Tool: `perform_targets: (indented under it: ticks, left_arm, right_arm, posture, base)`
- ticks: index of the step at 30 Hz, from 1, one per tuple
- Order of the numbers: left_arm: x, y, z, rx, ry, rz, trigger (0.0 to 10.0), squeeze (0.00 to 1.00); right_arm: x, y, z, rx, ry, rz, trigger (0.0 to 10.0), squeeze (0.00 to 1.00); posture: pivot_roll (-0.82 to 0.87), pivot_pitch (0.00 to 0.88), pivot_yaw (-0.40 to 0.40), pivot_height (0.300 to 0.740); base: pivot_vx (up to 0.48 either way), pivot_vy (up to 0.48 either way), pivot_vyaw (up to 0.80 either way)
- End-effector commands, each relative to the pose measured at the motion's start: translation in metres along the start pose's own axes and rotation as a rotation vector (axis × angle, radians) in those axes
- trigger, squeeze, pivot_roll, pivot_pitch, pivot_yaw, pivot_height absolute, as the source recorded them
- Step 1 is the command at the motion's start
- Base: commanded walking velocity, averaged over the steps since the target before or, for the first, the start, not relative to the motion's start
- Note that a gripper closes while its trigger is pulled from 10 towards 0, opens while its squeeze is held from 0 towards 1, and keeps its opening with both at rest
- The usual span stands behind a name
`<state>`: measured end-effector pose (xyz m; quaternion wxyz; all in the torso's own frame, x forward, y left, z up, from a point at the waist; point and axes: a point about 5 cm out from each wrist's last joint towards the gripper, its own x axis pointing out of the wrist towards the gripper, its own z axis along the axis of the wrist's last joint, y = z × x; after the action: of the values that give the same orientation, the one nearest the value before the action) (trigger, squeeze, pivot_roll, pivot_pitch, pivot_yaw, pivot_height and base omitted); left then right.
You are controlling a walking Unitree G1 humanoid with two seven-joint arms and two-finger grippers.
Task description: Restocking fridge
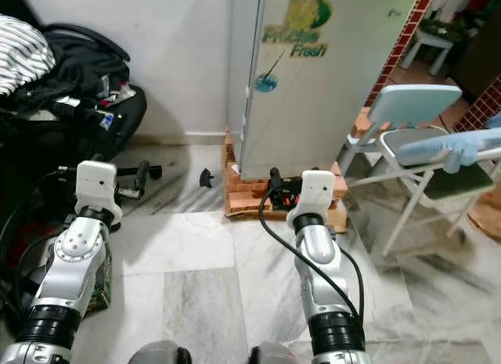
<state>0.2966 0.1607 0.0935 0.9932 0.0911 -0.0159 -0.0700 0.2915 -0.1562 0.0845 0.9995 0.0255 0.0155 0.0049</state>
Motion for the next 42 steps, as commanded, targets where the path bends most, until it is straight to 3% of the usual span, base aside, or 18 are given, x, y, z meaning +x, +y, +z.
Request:
perform_targets:
  ticks: [1,16,27,42]
  left_arm:
    - [-0.0002,0.0049,0.0022,0.019,-0.015,0.004,10.0,0.0]
    - [0.0019,-0.0029,-0.0001,-0.028,0.003,0.002,10.0,0.0]
    - [0.0025,-0.0042,-0.0015,-0.071,0.026,0.016,10.0,0.0]
    - [-0.0003,-0.0025,-0.002,-0.056,0.026,-0.001,10.0,0.0]
  right_arm:
    - [0.005,0.0046,0.0106,0.004,-0.04,0.011,10.0,0.0]
    - [0.0078,0.0098,0.0134,0.002,-0.047,0.023,10.0,0.0]
    - [0.0097,0.0089,0.0146,-0.004,-0.049,0.025,10.0,0.0]
    - [0.0091,0.0081,0.0139,-0.02,-0.044,0.021,10.0,0.0]
  posture:
    - [0.03,0.021,-0.048,0.74]
    - [0.03,0.022,-0.056,0.74]
    - [0.03,0.027,-0.059,0.74]
    - [0.02,0.035,-0.059,0.74]
  base:
    - [0.48,0.0,-0.8]
    - [0.466,0.0,-0.8]
    - [0.077,0.453,-0.78]
    - [0.0,0.48,0.0]
